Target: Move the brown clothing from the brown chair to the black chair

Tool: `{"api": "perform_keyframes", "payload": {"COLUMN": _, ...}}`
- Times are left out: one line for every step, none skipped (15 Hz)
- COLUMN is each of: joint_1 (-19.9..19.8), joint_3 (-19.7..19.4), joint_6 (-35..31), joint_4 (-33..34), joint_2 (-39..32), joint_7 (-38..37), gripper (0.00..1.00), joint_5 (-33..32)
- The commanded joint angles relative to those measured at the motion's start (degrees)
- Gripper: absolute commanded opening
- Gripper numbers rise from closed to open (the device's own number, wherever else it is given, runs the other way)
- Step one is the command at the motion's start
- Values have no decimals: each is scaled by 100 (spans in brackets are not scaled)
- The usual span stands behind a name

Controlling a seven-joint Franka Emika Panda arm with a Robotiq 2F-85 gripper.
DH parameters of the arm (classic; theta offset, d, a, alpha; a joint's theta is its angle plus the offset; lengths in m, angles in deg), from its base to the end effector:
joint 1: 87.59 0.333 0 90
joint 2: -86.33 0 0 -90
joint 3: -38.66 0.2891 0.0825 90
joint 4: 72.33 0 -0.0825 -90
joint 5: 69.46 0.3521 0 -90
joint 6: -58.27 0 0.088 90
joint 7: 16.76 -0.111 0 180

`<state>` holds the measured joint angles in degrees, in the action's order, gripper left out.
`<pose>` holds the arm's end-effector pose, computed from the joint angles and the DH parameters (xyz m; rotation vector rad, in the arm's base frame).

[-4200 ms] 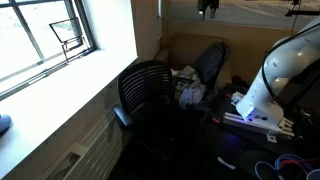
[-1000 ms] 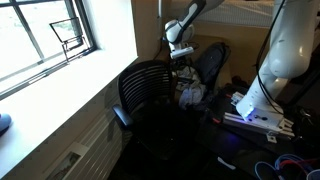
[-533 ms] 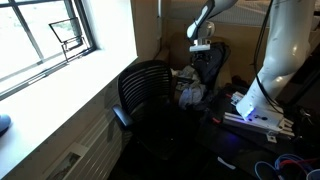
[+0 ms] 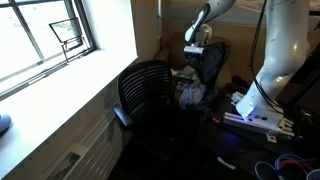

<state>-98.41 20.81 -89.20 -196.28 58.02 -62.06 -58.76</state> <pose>0.4602 -0.2608 0.1699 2.3377 -2.0103 -0.0653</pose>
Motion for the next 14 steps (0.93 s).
{"api": "perform_keyframes", "payload": {"joint_1": -65, "joint_3": 76, "joint_6": -921, "joint_4": 684, "joint_2": -729, "joint_7": -407, "gripper": 100, "joint_5": 497}}
{"api": "perform_keyframes", "payload": {"joint_1": -61, "joint_3": 44, "joint_6": -1171, "joint_4": 887, "joint_2": -969, "joint_7": -578, "gripper": 100, "joint_5": 597}}
{"api": "perform_keyframes", "payload": {"joint_1": -63, "joint_3": -91, "joint_6": -1277, "joint_4": 1246, "joint_2": -1358, "joint_7": -831, "gripper": 100, "joint_5": 617}}
{"api": "perform_keyframes", "payload": {"joint_1": 61, "joint_3": -331, "joint_6": -1151, "joint_4": 1489, "joint_2": -1632, "joint_7": -1218, "gripper": 100, "joint_5": 537}}
{"api": "perform_keyframes", "payload": {"joint_1": 19, "joint_3": -106, "joint_6": -1082, "joint_4": 889, "joint_2": -981, "joint_7": -817, "gripper": 100, "joint_5": 475}}
{"api": "perform_keyframes", "payload": {"joint_1": 16, "joint_3": -157, "joint_6": -1083, "joint_4": 1057, "joint_2": -1186, "joint_7": -899, "gripper": 100, "joint_5": 464}}
{"api": "perform_keyframes", "payload": {"joint_1": 12, "joint_3": -155, "joint_6": -1082, "joint_4": 1083, "joint_2": -1240, "joint_7": -895, "gripper": 100, "joint_5": 466}}
{"api": "perform_keyframes", "payload": {"joint_1": 20, "joint_3": -151, "joint_6": -1082, "joint_4": 1079, "joint_2": -1235, "joint_7": -896, "gripper": 100, "joint_5": 465}}
{"api": "perform_keyframes", "payload": {"joint_1": 255, "joint_3": -328, "joint_6": -1349, "joint_4": 1019, "joint_2": -1330, "joint_7": -1064, "gripper": 100, "joint_5": 341}}
{"api": "perform_keyframes", "payload": {"joint_1": 370, "joint_3": -466, "joint_6": -1118, "joint_4": 1323, "joint_2": -1630, "joint_7": -1247, "gripper": 100, "joint_5": 219}}
{"api": "perform_keyframes", "payload": {"joint_1": 302, "joint_3": -519, "joint_6": -343, "joint_4": 1968, "joint_2": -2179, "joint_7": -1376, "gripper": 100, "joint_5": 106}}
{"api": "perform_keyframes", "payload": {"joint_1": 250, "joint_3": -543, "joint_6": -123, "joint_4": 2271, "joint_2": -2516, "joint_7": -1583, "gripper": 100, "joint_5": 88}}
{"api": "perform_keyframes", "payload": {"joint_1": 212, "joint_3": -580, "joint_6": 190, "joint_4": 2528, "joint_2": -2766, "joint_7": -1823, "gripper": 100, "joint_5": 47}}
{"api": "perform_keyframes", "payload": {"joint_1": -19, "joint_3": -429, "joint_6": 646, "joint_4": 2839, "joint_2": -2985, "joint_7": -1734, "gripper": 100, "joint_5": 34}}
